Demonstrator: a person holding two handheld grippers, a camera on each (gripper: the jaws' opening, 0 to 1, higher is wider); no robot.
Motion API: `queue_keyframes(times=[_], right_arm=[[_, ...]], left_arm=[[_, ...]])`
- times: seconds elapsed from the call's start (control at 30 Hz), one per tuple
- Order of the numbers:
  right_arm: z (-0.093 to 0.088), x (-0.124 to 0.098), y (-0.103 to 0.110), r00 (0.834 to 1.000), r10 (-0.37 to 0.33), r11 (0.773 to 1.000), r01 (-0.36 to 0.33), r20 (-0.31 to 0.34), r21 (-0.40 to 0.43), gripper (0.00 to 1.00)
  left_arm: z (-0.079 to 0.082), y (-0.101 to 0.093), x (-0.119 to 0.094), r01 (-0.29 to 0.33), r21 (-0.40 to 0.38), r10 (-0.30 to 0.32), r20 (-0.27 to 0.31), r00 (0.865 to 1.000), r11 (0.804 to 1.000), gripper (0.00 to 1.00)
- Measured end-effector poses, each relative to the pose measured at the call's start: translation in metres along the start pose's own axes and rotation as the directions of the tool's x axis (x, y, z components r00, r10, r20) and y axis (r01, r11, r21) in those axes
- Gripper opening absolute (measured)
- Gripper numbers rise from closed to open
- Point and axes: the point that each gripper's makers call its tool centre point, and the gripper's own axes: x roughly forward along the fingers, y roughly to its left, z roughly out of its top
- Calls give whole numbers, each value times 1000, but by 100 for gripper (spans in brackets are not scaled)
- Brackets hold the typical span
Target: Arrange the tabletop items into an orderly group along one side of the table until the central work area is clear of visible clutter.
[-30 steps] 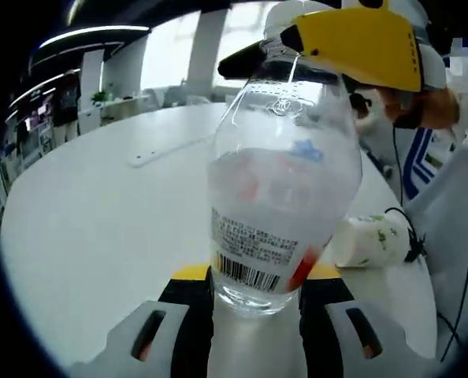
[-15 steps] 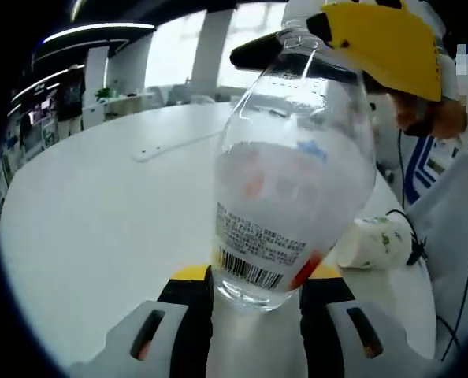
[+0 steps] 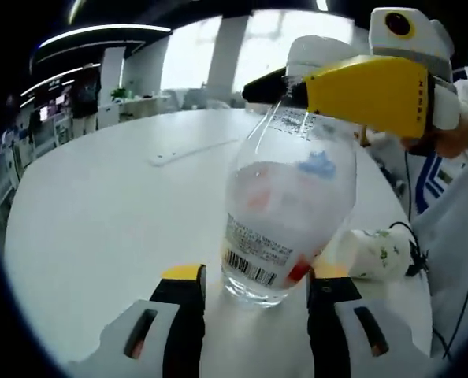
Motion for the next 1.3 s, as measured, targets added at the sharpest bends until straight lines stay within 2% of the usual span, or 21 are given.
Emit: queue_keyframes(times=[0.07,0.2,0.27,0.37,0.4,0.5,0.63,0.83,0.97,1.07,1.13,1.17,1.2,1.23,1.3], right_arm=[[0,0,0,1000,1,1000,-1,2,-3,20],[0,0,-1,1000,0,1000,0,4,-10,20],[0,0,0,1000,-3,1000,3,3,-9,20],[0,4,-3,1000,-9,1000,10,10,-12,20],[1,4,-4,1000,-10,1000,10,10,-14,20],[1,4,-6,1000,-11,1000,11,-1,-1,20],[-1,6,-4,1000,-1,1000,1,1,-24,20],[-2,3,-5,1000,-1,999,1,16,-48,20],[-3,5,-6,1000,2,998,-1,28,-60,21],[-2,5,-6,1000,1,998,0,15,-65,22],[-16,7,-7,998,-3,994,-4,-68,-109,38],[-18,8,-8,997,-10,992,0,-71,-129,47],[-12,3,-8,999,-20,989,16,-26,-150,56],[-10,-1,-8,1000,-19,988,17,-10,-151,59],[-2,-15,0,999,21,995,-19,25,-101,61]], left_arm=[[2,-2,-5,-7,-15,8,11,1000,1000,56],[-4,-11,-15,-26,17,27,-32,999,1000,59],[-3,-15,-20,-35,27,36,-34,999,999,62],[2,-17,-30,-72,33,73,-21,997,997,81],[2,-17,-33,-78,37,79,-20,997,996,84],[5,-19,-44,-95,57,97,-29,995,994,86],[11,-25,-56,-110,60,111,-18,994,992,91],[20,-47,-77,-129,65,128,13,992,990,96],[21,-57,-93,-144,66,143,16,990,987,96],[22,-64,-103,-160,52,159,16,987,986,95],[23,-68,-109,-172,40,171,25,985,984,95],[23,-69,-111,-175,32,174,25,984,984,95],[23,-71,-115,-179,28,179,26,984,983,95],[23,-72,-116,-183,28,182,28,983,983,95],[25,-74,-121,-193,24,192,33,981,981,95]])
